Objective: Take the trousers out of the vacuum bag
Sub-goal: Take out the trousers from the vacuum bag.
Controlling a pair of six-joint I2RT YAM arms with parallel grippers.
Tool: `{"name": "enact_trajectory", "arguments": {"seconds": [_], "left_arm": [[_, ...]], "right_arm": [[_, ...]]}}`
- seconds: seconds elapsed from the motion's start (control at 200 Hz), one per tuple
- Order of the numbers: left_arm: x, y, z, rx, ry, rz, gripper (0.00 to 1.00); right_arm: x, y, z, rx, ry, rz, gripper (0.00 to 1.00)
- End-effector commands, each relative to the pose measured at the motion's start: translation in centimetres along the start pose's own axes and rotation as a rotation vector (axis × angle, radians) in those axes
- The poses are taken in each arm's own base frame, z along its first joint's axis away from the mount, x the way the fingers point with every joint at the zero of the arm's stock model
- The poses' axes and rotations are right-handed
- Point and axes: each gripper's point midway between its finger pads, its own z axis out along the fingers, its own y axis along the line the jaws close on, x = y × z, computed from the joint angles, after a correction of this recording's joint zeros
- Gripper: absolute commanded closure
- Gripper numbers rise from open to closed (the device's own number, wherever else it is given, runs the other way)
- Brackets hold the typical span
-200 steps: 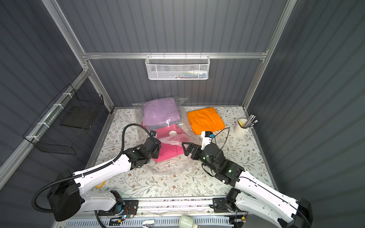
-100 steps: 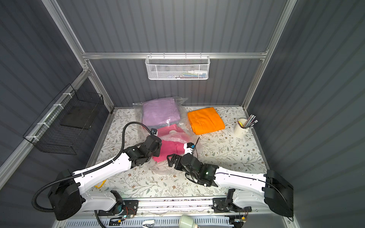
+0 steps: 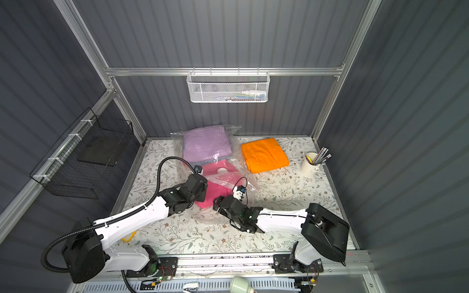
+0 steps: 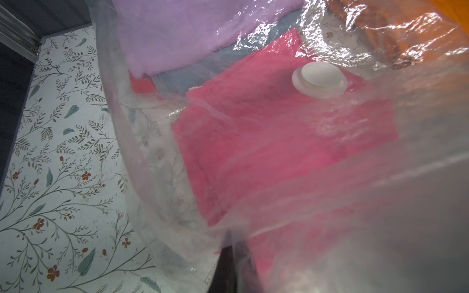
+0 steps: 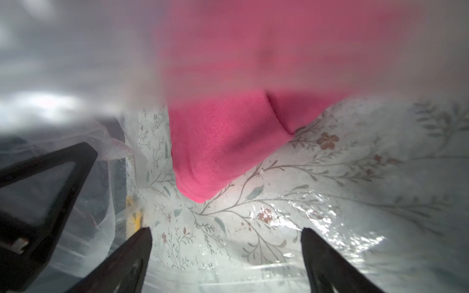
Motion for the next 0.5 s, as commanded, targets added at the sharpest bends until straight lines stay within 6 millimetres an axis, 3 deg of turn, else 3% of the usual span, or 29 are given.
{"name": "enact_trajectory", "arguments": {"seconds": [0.0,0.2,0.305,0.495], "left_arm": [[-1.7,0.0,-0.7,0.015,-0.037,-0.008,1.0],[-1.9,0.0,-1.0,0.019,-0.046,-0.013,1.0],[-2.0,-0.1,-0.9,0.022,-0.046,-0.01,1.0],[-2.3,-0.1,-1.1,0.025,-0.054,-0.006,1.0]], "right_arm": [[-1.2,0.6,0.8,0.004,-0.045,0.066,0.13],[-1.7,0.9,2.2,0.014,-0.036,0.109,0.28],[-1.4,0.9,2.7,0.026,-0.028,0.114,0.29],[-1.2,-1.2,3.5,0.086,-0.039,0.143,0.24]]}}
